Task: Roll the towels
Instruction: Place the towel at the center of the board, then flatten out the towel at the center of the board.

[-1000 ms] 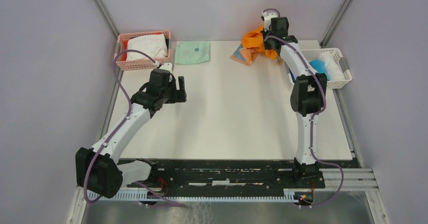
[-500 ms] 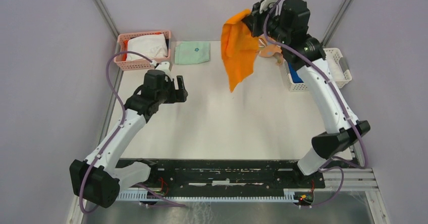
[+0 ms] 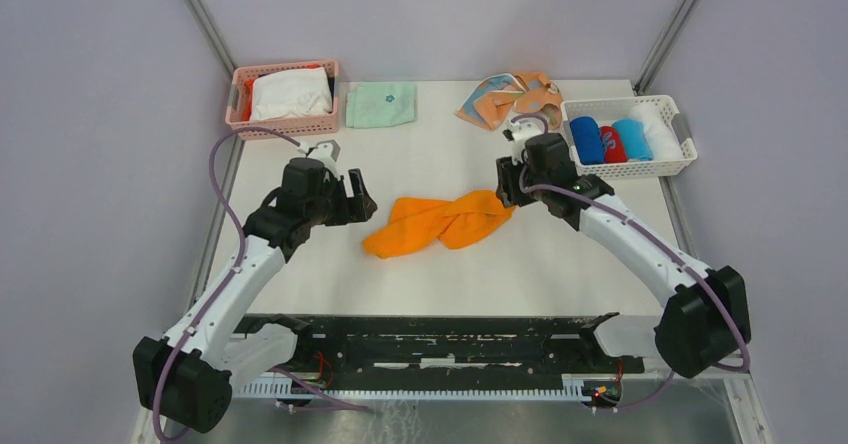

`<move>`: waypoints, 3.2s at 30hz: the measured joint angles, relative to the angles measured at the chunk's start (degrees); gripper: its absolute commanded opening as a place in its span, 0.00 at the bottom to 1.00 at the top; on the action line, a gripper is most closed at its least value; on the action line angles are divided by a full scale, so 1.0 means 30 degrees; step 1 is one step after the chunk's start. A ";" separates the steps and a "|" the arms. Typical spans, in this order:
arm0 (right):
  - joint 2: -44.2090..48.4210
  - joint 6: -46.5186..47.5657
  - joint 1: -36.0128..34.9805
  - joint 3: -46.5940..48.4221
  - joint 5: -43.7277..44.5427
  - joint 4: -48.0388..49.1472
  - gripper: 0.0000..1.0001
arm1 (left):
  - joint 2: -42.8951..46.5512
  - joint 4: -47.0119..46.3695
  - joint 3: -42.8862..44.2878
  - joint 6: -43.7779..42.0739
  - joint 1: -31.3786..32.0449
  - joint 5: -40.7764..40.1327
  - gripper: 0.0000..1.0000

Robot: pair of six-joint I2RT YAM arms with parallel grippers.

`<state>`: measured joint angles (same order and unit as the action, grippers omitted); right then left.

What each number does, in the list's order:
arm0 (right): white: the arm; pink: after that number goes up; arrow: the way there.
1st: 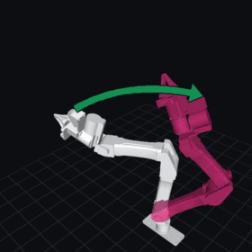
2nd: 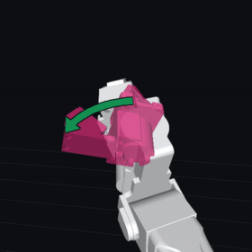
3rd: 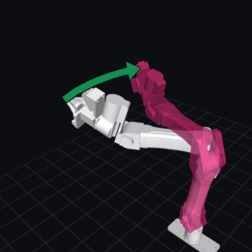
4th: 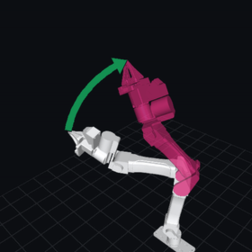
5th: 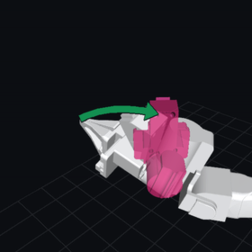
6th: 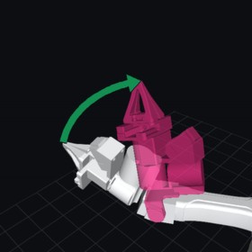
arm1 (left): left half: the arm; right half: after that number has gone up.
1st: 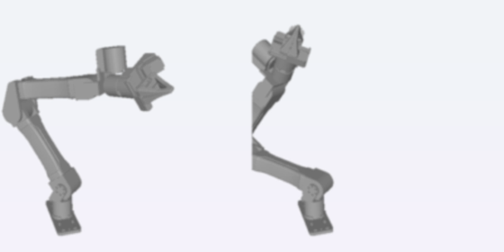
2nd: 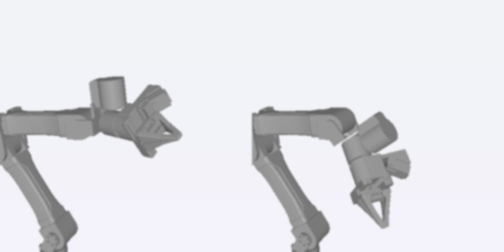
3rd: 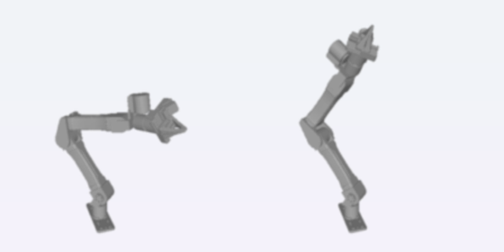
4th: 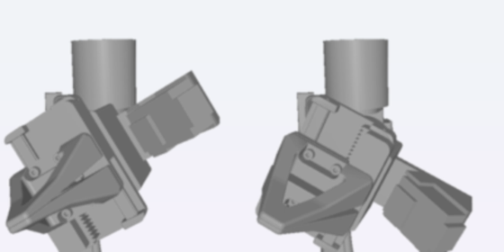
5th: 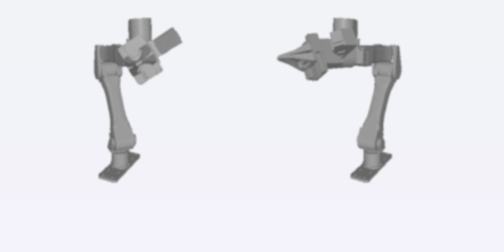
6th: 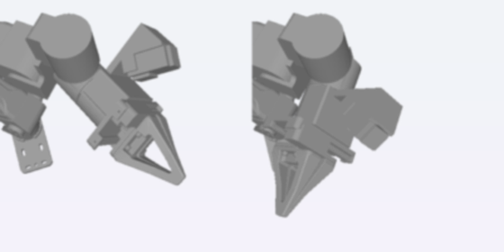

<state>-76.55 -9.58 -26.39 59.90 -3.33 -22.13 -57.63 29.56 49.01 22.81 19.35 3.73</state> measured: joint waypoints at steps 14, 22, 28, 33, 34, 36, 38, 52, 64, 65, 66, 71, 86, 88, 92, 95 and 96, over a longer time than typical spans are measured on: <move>0.1858 -0.3140 0.0087 -0.2703 0.2499 -0.1231 0.63 | -0.1836 0.0051 -0.2667 0.3716 0.4102 -0.0554 0.82; 0.1173 -0.4546 0.0087 -0.3708 0.2492 -0.0568 0.64 | 0.0299 -0.0583 -0.5384 0.8174 0.4058 -0.3118 0.76; 0.1180 -0.5064 0.0102 -0.4167 0.2761 0.0189 0.66 | 0.0102 -0.2106 -0.6375 1.0462 0.4022 -0.3789 0.64; 0.1239 -0.5967 0.0670 -0.4728 0.2973 0.0663 0.66 | -0.0860 -0.3519 -0.6615 1.1336 0.3854 -0.4146 0.50; 0.1239 -0.6237 0.0911 -0.4830 0.2943 0.0721 0.66 | -0.1027 -0.3759 -0.6615 1.1395 0.3840 -0.4211 0.47; 0.1209 -0.6929 0.1574 -0.5071 0.2703 0.0947 0.66 | -0.1370 -0.4197 -0.6615 1.1489 0.3825 -0.4299 0.39; 0.1049 -0.7592 0.2222 -0.5231 0.2535 0.1333 0.65 | -0.1479 -0.4473 -0.6615 1.1540 0.3825 -0.4503 0.30; -0.3650 -1.1774 0.5668 -0.5260 0.0262 0.5865 0.61 | 0.0248 -0.4379 -0.6615 1.1526 0.3752 -0.5960 0.04; -0.6798 -1.4382 0.6186 -0.5268 -0.0648 0.9923 0.22 | 0.0430 -0.4000 -0.6615 1.1380 0.3716 -0.6441 0.03; -0.6929 -1.4462 0.6215 -0.5268 -0.0619 1.0061 0.16 | 0.0459 -0.3993 -0.6608 1.1315 0.3665 -0.6528 0.03; -0.6972 -1.4455 0.6244 -0.5268 -0.0619 1.0069 0.11 | 0.0503 -0.3963 -0.6601 1.1271 0.3606 -0.6623 0.03; -0.6528 -1.4090 0.6528 -0.5020 -0.0532 0.9085 0.00 | 0.0707 -0.3264 -0.5442 1.0666 0.2958 -0.7089 0.03; 0.3016 -0.8262 0.6929 0.4182 -0.0109 -0.1756 0.01 | 0.3395 -0.0984 0.4233 0.5960 0.2339 -0.9726 0.03; 0.4415 -0.7868 0.6921 0.4313 -0.0641 -0.3075 0.01 | 0.4736 -0.0364 0.4313 0.5916 0.2339 -0.9610 0.03; 0.6834 -0.7264 0.6907 0.4415 -0.2280 -0.5829 0.02 | 0.7264 0.1158 0.4328 0.5916 0.2346 -0.8859 0.03; 0.7883 -0.6921 0.6878 0.4583 -0.3249 -0.7759 0.02 | 0.8655 0.2397 0.4328 0.5945 0.2346 -0.8284 0.03; 0.8160 -0.6827 0.6878 0.4634 -0.3512 -0.8415 0.02 | 0.9020 0.2841 0.4306 0.5967 0.2346 -0.8116 0.03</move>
<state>-52.07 -30.06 -5.76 73.80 -13.87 -47.37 -30.57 38.09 61.93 40.71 26.39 -20.62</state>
